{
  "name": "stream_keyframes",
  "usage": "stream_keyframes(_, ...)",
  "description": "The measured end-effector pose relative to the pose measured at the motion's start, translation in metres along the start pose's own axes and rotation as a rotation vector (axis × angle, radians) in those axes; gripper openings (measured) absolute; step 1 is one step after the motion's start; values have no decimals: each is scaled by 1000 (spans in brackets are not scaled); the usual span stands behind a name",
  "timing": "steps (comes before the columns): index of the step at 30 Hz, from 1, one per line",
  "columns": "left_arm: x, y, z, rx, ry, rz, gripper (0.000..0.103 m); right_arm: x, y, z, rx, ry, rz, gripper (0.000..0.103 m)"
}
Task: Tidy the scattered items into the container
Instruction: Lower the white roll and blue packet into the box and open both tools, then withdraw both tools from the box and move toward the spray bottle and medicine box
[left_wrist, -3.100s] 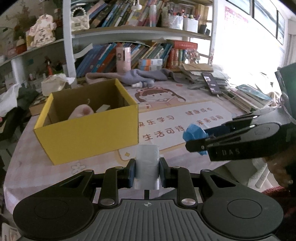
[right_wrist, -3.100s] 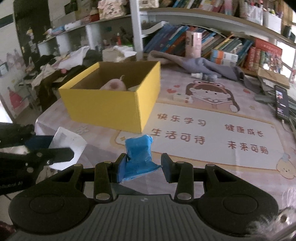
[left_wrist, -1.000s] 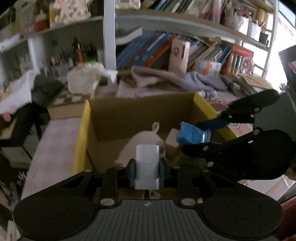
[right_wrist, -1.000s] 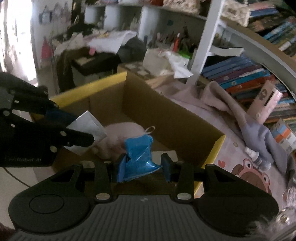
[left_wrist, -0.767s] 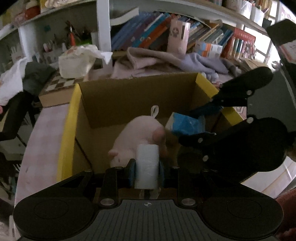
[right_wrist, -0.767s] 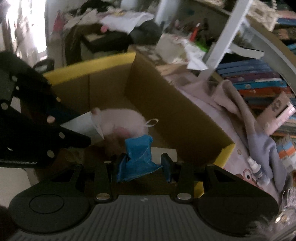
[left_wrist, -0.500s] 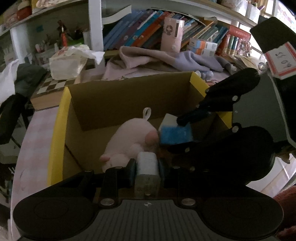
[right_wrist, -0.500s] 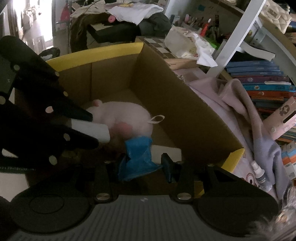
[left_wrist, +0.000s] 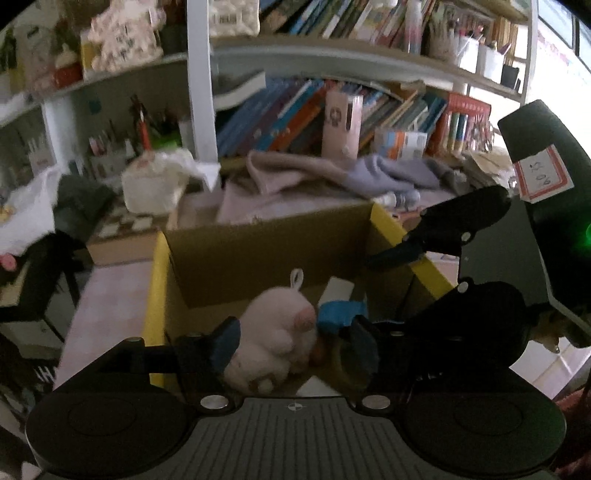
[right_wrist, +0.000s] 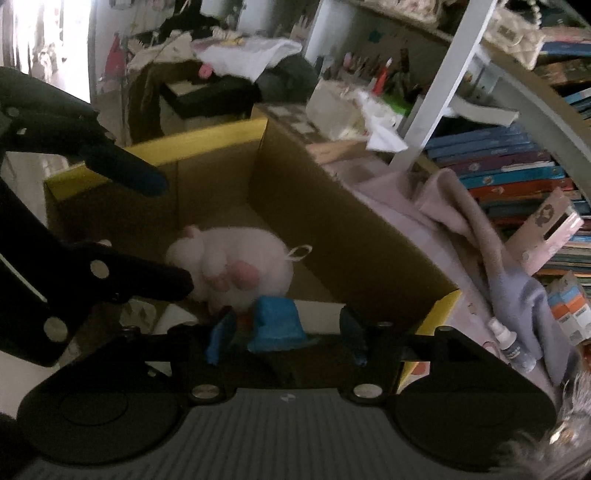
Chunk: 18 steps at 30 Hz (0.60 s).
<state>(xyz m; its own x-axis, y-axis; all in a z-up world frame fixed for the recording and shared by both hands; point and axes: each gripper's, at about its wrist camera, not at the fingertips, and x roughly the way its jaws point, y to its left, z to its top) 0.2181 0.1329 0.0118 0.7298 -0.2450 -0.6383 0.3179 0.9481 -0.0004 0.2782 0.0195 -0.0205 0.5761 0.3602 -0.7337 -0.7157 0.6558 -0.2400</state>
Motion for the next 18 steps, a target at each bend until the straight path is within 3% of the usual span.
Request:
stream_keyframes(8, -42, -13, -7, 25, -91, 56, 73, -44, 13, -6, 45, -110, -51, 62)
stream_keyframes(18, -94, -26, -34, -14, -142, 110, 77, -104, 40, -30, 122, -228, -118, 65)
